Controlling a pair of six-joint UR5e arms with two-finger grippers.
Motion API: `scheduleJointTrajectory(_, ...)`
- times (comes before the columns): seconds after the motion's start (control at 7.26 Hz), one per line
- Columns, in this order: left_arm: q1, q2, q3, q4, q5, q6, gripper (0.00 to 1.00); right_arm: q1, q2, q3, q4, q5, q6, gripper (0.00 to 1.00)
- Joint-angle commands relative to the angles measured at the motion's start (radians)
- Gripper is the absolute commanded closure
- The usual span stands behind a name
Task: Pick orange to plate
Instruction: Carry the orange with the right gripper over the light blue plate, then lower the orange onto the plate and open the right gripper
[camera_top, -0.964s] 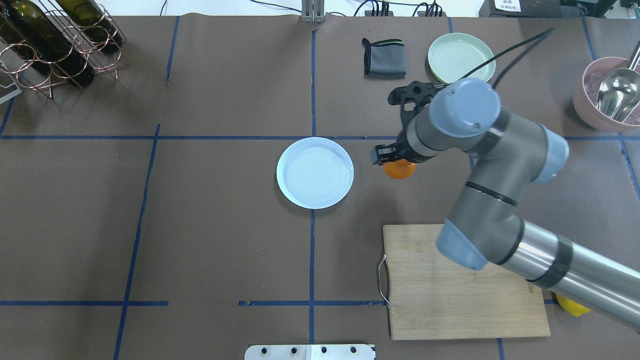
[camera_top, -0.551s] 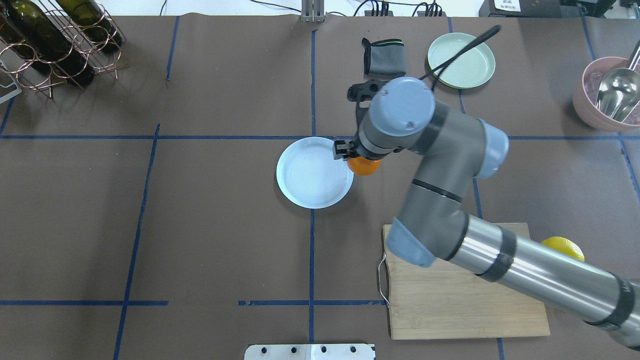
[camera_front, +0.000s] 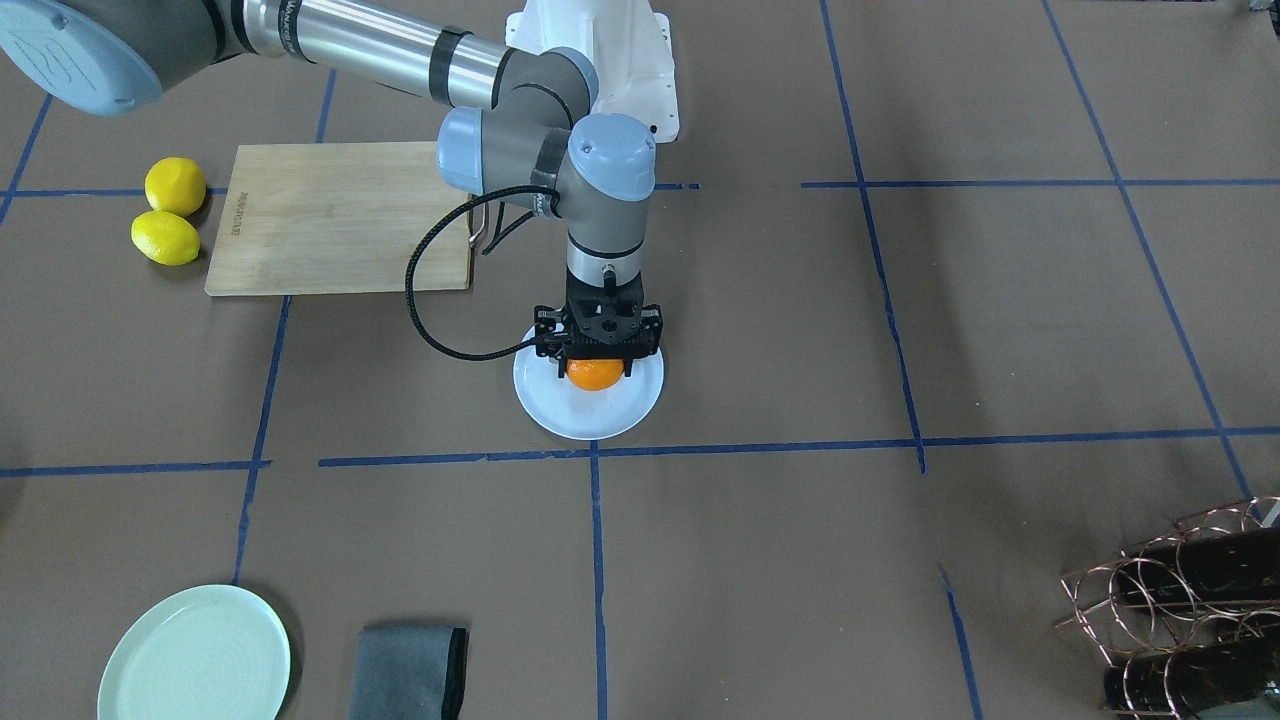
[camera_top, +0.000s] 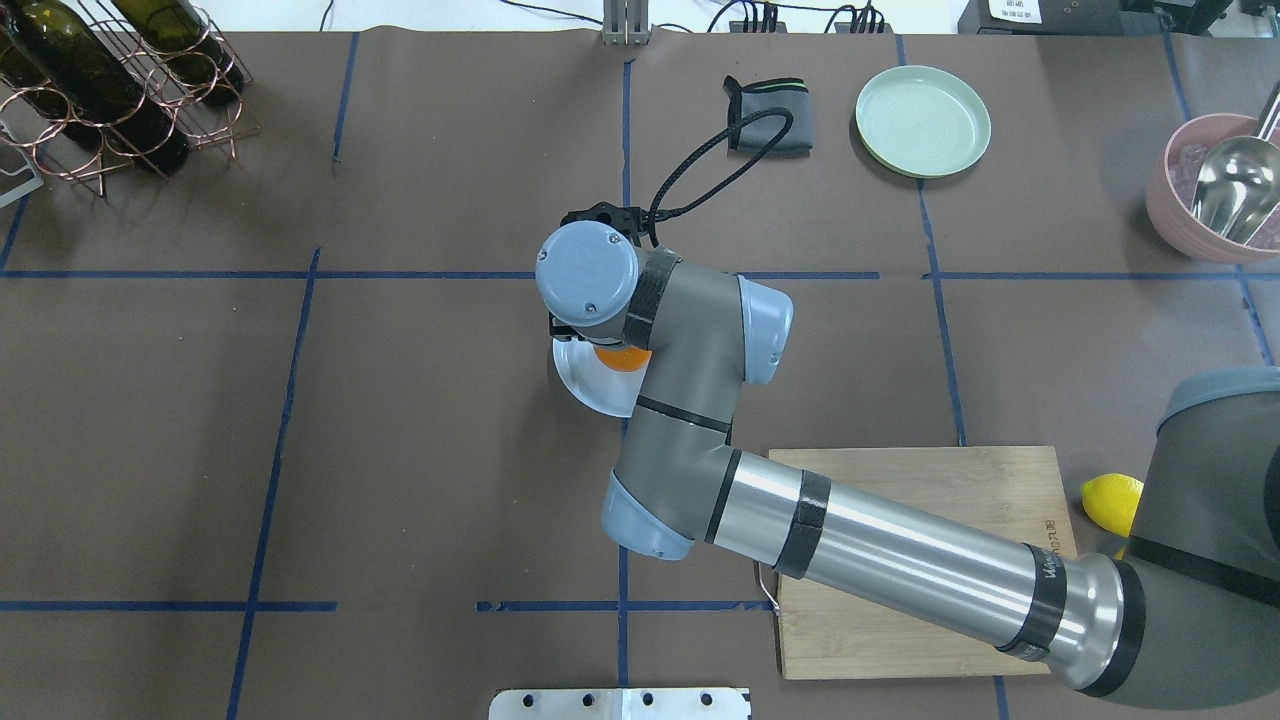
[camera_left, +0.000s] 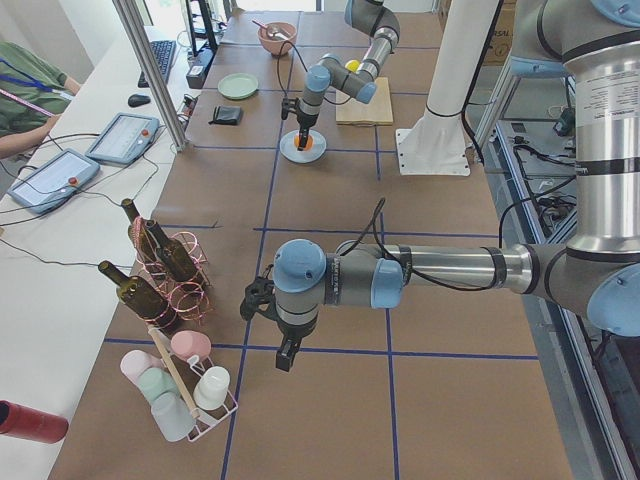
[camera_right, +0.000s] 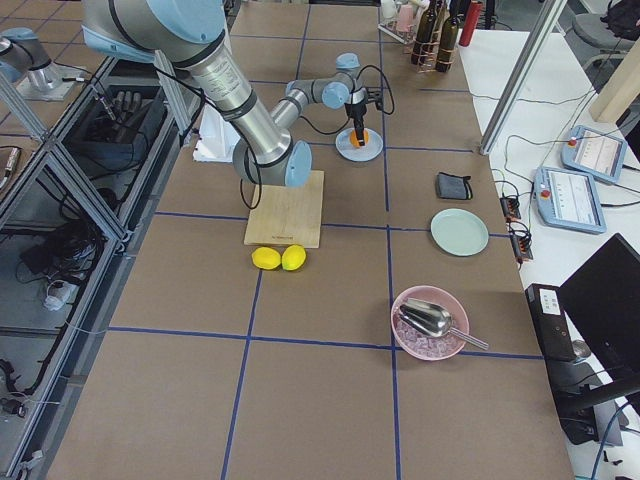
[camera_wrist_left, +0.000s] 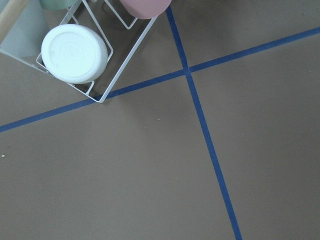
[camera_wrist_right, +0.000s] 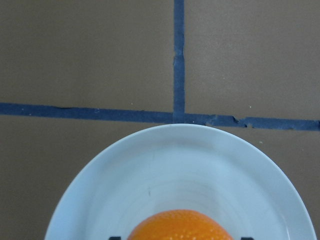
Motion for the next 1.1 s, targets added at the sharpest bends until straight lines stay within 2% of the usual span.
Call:
scheduleJointTrajectory(0.0,0.0,0.0,0.0,0.0,0.0,0.0,0.0,-0.003,-0.005,-0.009,0.0,-0.01,0.0,0.6)
scheduleJointTrajectory(0.28,0.0,-0.002,0.0,0.0,0.0,0.0,0.0,0.0,0.001,0.0,-0.002,-0.01,0.0,0.0)
scheduleJointTrajectory(0.41,0.0,-0.002,0.0,0.0,0.0,0.0,0.0,0.009,0.002,0.031,-0.003,-0.003,-0.005,0.0)
scheduleJointTrajectory(0.69,0.0,-0.002,0.0,-0.002,0.0,0.0,0.0,0.043,0.002,0.109,-0.078,0.02,-0.026,0.0)
scheduleJointTrajectory(0.83,0.0,-0.002,0.0,-0.002,0.0,0.0,0.0,0.09,-0.003,0.182,-0.153,0.089,-0.061,0.0)
scheduleJointTrajectory(0.96,0.0,0.0,0.002,0.0,0.002,0.0,0.0,0.148,-0.024,0.254,-0.23,0.161,-0.188,0.0)
